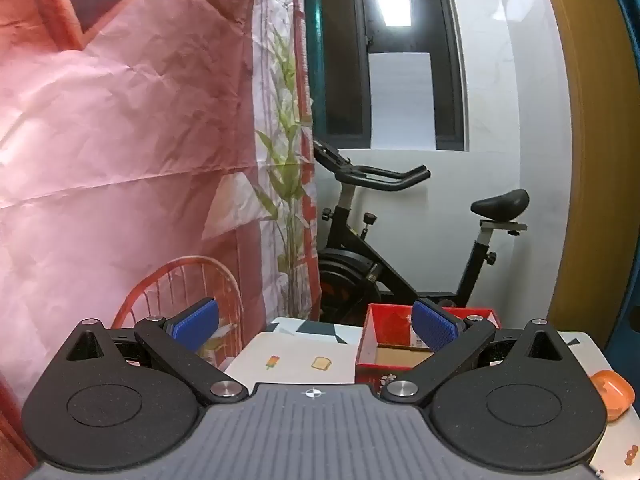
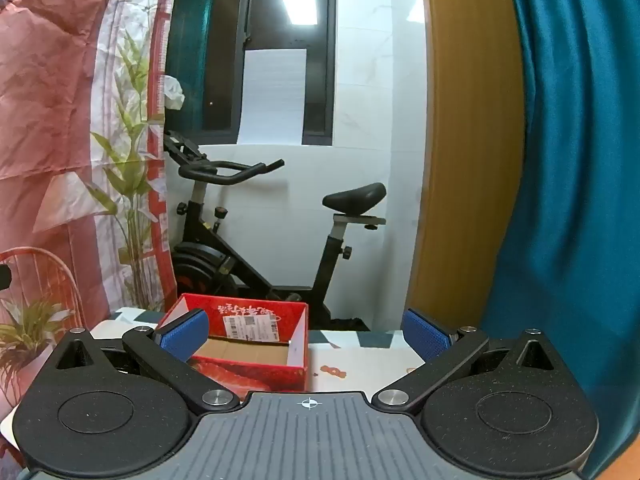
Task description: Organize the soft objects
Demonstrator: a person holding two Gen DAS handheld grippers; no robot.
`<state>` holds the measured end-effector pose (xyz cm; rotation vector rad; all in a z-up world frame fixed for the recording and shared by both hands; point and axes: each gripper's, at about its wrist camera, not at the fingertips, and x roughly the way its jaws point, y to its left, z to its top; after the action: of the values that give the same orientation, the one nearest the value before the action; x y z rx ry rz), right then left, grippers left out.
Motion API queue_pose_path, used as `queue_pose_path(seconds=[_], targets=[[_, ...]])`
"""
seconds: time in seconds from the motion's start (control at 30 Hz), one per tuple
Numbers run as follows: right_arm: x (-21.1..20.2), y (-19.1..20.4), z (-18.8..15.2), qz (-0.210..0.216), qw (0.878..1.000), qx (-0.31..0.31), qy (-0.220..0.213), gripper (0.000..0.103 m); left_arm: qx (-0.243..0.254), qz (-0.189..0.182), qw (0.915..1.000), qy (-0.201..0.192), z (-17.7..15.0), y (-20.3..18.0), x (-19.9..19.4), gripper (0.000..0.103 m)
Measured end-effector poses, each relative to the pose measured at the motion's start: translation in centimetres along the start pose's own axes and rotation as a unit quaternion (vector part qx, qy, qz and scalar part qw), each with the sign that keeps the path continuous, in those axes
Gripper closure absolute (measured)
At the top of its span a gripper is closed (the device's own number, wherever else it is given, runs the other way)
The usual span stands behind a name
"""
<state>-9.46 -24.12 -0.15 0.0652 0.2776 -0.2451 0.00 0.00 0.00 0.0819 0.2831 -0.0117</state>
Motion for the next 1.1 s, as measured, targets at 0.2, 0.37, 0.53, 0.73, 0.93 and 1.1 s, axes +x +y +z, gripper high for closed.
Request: queue_pose_path(seconds=[0.2,0.37,0.53,0.73,0.93,1.1], targets=[[-0.12,0.05,0.07,0.000,1.000,0.001,0.001,0.000,0.006,0.001,0.9999,-0.015,-0.04,0.34,0.00,0.000],[-0.23,0.13,0.13,-0.001,1.000,0.000,0.000,0.000,0.011,0.006,0.9998,-0.015,0.00,0.25,-0.04,0.000],[-0.31,0.17,0.17,0.000,1.000,0.001,0.000,0.000,0.009,0.009,0.9998,-0.012,0.07,-0.21,-0.14,0.000],[-0.37,0.12,0.21,-0.001,1.000,0.000,0.000,0.000,0.008,0.007,0.9999,-0.012,-0.06,-0.09,-0.09,0.000],[-0.43,0.02,0.20,-0.001,1.000,0.000,-0.001,0.000,0.008,0.007,0.9999,-0.013,-0.17,-0.05,-0.13,0.000],[-0.42,0.05,0.44,-0.003,1.000,0.002,-0.002,0.000,0.008,0.007,0.9999,-0.013,-0.19,-0.08,-0.11,0.000]])
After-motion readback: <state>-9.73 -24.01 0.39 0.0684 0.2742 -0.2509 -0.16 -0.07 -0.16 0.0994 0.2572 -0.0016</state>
